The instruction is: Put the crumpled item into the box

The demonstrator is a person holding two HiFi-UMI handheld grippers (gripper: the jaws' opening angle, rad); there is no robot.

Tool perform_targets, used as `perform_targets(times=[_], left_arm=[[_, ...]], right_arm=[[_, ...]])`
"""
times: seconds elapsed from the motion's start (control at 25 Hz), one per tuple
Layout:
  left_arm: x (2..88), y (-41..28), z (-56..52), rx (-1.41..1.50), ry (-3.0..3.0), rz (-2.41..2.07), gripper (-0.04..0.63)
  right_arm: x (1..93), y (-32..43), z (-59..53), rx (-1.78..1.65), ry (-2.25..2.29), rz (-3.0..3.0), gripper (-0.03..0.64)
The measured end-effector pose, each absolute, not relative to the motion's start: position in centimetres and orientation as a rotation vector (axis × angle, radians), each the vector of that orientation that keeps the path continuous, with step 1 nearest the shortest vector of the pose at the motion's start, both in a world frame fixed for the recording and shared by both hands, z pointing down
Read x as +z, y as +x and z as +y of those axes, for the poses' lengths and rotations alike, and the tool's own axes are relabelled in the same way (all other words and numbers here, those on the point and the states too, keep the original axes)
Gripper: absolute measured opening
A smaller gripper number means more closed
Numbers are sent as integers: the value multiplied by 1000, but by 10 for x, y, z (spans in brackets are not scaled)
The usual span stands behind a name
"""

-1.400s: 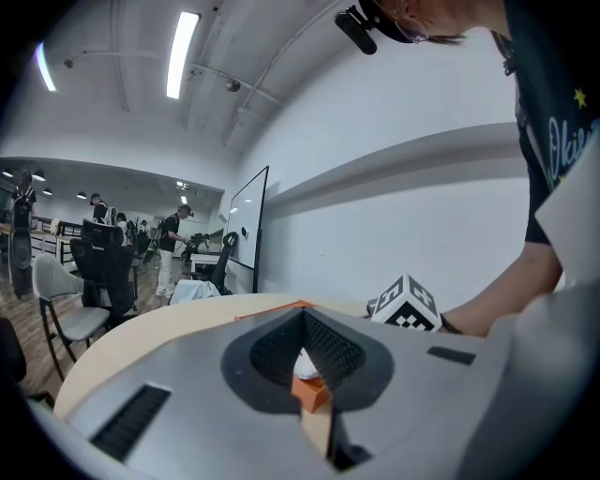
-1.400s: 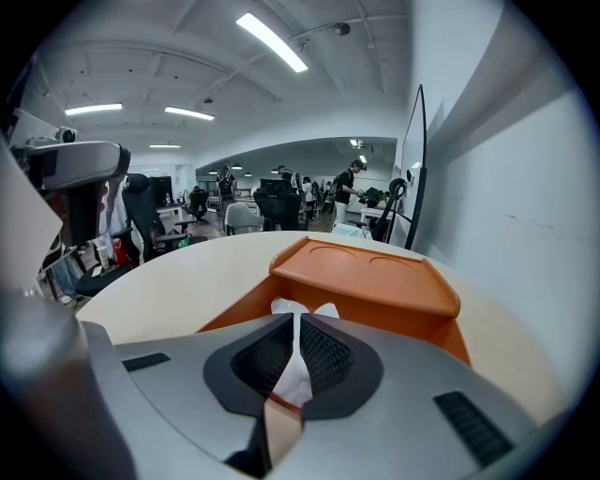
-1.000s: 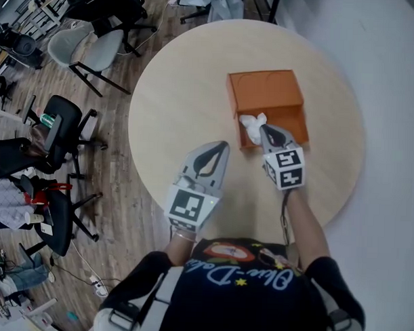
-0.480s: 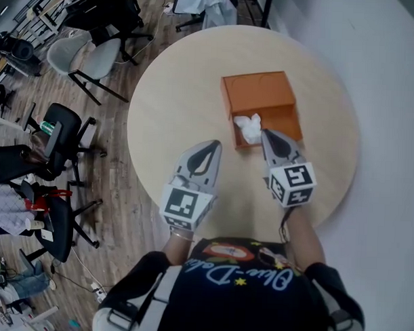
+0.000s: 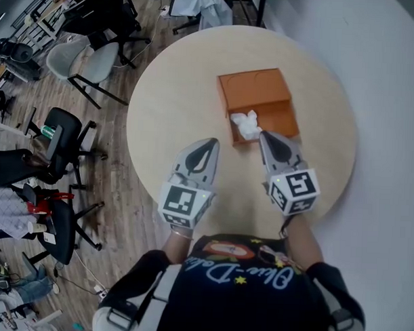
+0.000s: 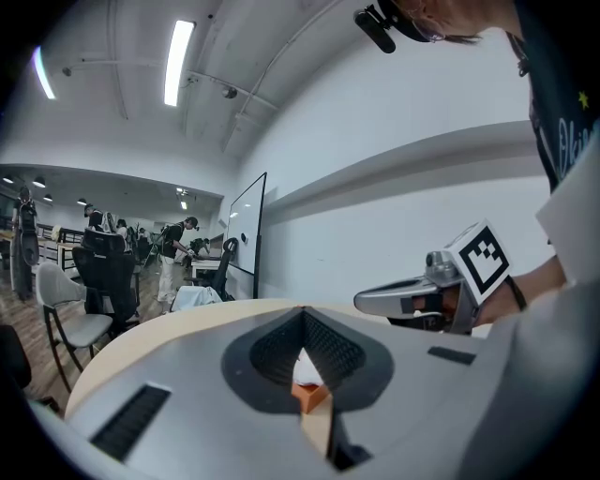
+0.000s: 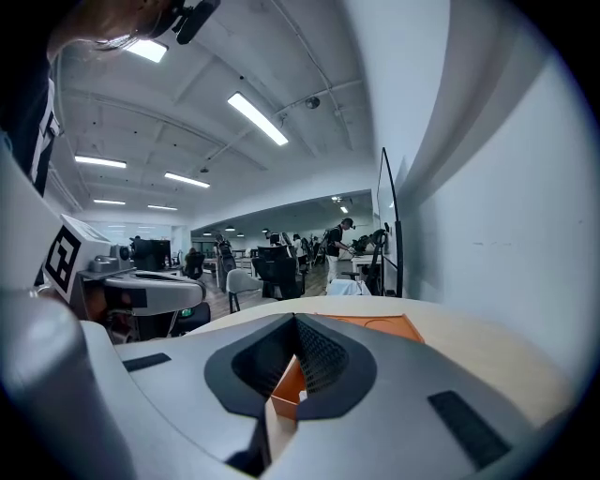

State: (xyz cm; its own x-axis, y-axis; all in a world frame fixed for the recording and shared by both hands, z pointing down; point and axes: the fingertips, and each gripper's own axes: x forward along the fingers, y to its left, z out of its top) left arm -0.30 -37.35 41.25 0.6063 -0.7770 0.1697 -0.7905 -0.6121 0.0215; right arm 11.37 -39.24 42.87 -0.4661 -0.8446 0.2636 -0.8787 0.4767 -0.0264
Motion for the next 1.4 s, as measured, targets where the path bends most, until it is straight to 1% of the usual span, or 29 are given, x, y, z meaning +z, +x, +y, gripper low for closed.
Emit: perform_targets(times=[0.96,1.4], left_arm=[[415,7,-368,229,2723,-1312,-8],[412,-1,-369,224,2711,-1313,-8]], right_arm=[[425,112,-387,216,1451,-2535,0],[424,109,-387,226,1456,-2510,0]])
